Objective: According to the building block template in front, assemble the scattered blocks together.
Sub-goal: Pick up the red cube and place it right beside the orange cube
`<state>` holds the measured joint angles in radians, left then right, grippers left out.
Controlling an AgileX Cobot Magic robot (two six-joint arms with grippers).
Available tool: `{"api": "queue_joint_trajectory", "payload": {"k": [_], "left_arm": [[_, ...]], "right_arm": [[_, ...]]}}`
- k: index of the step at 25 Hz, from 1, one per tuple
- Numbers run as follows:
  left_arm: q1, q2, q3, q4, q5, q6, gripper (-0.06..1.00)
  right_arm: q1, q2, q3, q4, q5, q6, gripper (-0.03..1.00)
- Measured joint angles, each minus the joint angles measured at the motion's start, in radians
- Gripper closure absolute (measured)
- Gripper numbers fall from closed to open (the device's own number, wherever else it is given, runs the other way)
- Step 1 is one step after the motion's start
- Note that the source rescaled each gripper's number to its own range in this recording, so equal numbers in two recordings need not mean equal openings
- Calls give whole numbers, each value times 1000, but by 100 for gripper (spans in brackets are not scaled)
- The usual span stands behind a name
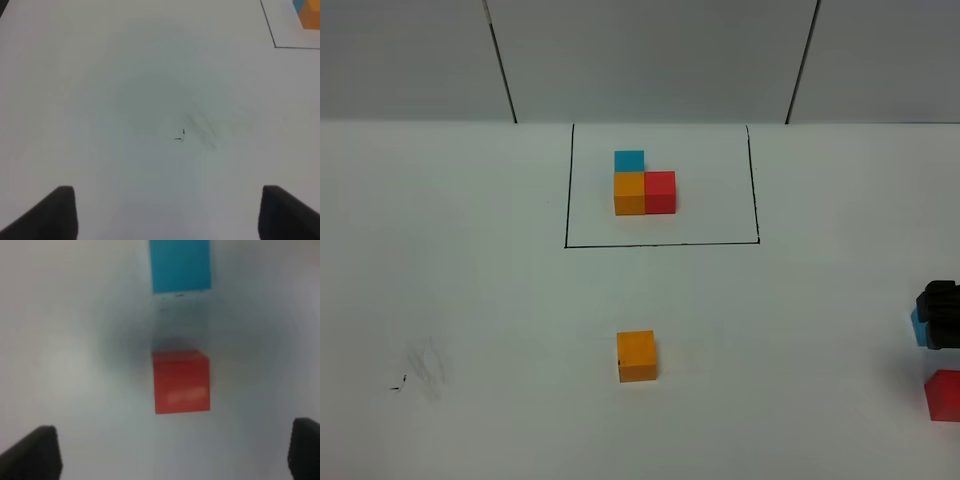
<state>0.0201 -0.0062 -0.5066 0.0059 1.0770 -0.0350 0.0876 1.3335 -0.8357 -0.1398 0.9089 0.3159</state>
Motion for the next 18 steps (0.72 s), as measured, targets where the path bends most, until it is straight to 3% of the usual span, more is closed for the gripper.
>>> {"api": "queue_joint_trajectory", "payload": {"k": [7,18], "left_arm": [[0,0,0,0,0,0,32],[0,0,1,-6,0,2,32]], "right_arm": [[-2,85,0,-7,-8,1,11],[-69,156,96,-8,-149,5,13]]}}
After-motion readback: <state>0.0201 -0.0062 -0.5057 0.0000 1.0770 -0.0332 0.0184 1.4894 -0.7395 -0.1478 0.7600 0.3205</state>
